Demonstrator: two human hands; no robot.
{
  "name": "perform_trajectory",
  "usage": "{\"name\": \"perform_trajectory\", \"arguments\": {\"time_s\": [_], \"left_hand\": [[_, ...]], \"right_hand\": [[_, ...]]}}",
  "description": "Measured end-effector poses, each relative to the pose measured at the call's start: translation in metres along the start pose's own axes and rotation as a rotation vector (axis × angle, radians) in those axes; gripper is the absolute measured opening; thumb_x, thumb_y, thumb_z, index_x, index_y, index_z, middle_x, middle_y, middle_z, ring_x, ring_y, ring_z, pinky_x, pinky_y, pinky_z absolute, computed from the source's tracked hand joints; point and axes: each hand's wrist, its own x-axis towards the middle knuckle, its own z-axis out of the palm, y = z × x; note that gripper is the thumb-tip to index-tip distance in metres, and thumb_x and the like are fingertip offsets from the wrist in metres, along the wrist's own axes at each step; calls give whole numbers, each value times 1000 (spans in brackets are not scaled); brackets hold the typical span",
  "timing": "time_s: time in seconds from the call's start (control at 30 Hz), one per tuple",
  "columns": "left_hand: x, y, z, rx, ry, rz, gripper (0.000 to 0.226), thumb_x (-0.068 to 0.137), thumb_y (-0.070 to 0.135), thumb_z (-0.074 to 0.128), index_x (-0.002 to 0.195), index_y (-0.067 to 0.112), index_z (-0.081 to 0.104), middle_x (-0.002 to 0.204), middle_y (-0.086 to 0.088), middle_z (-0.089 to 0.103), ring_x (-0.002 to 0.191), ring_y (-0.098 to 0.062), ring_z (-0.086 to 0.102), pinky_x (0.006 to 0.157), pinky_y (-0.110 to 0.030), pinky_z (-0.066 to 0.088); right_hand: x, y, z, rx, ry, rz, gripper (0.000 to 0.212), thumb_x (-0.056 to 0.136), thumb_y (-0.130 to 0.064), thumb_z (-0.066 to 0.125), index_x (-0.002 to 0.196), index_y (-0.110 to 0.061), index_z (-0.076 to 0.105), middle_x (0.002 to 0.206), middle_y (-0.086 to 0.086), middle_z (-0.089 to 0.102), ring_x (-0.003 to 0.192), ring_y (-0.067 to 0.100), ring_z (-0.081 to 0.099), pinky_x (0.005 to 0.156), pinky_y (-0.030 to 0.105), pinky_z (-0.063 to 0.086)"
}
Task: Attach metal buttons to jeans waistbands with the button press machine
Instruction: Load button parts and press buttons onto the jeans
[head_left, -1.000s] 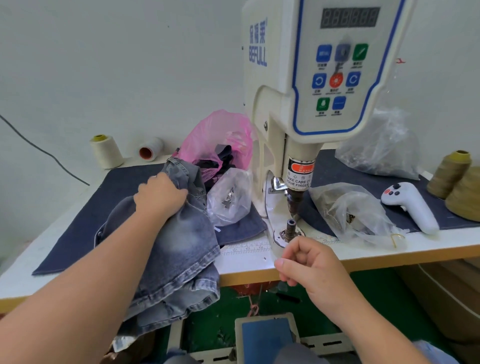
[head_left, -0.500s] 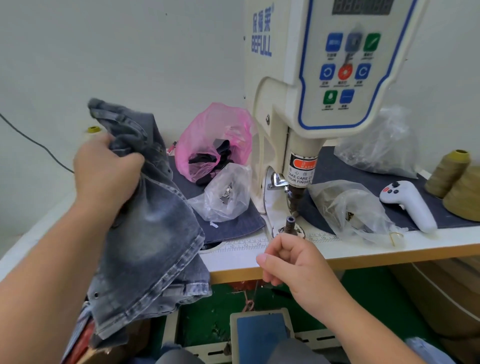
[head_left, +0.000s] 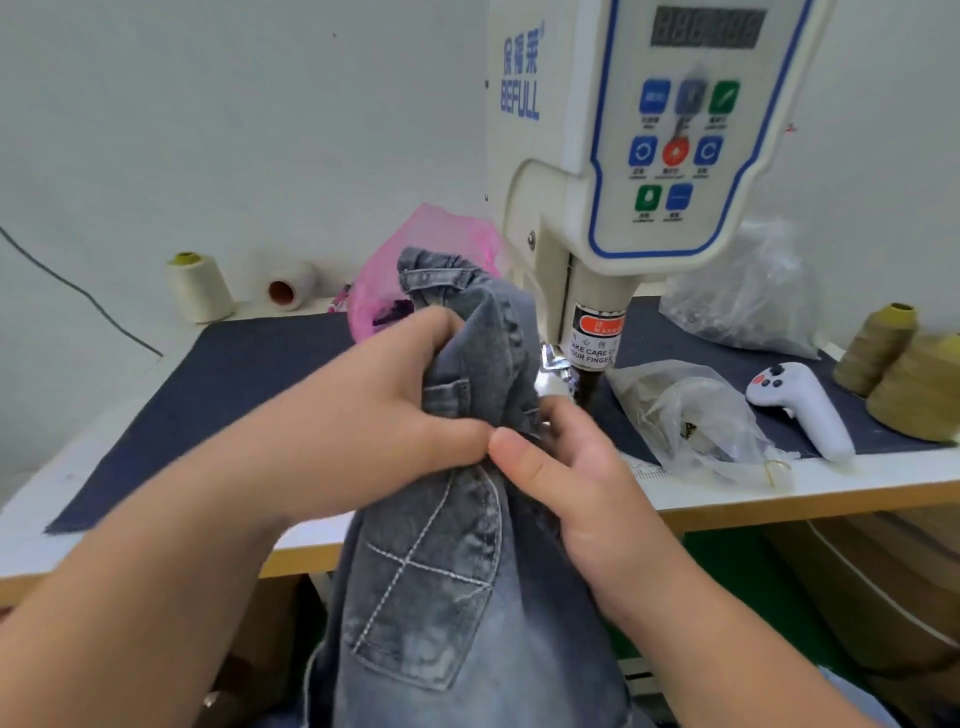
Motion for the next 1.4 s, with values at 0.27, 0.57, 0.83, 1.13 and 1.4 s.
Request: {"name": "perform_trajectory", "arguments": {"time_s": [0.27,0.57,0.83,1.13,1.4], "left_hand": [[4,-29,4,-190,-309,-27,55,78,5,73,129,-3,53,129,-30,56,119,-49,55,102,-70,38],[-2,-49,5,-280,-173,145,10,74,23,74,71,14,70,88,-4,64,81,-21,57,78,-32,48],[-18,-49,10,-235,-27,189,25,79,35,68,74,11,61,78,-25,51,72,-26,46,70,-34,41],[-19,-52,34,157,553,78,27,94,36,54,75,19,50,67,-5,53,56,-5,46,53,-20,38],[-26,-59,17,-78,752,-54,19,70,30,48,66,11,43,60,-4,42,59,-21,41,58,-36,31]], "right_hand": [[-16,4,-30,-30,294,-85,32,73,-24,72,103,-14,66,103,13,75,94,32,73,73,38,61],[-28,0,-48,86,361,-123,36,72,-25,70,105,-12,67,103,18,74,87,33,74,68,40,61],[-31,0,-48,118,324,-107,42,66,-16,83,105,-11,67,102,19,74,85,34,74,66,38,60],[-37,8,-16,-251,235,-179,41,67,-35,82,101,-36,57,109,-5,73,102,15,71,89,42,55],[-43,12,-16,-82,178,-183,45,65,-30,81,103,-33,57,107,4,73,102,25,70,86,41,57]]}}
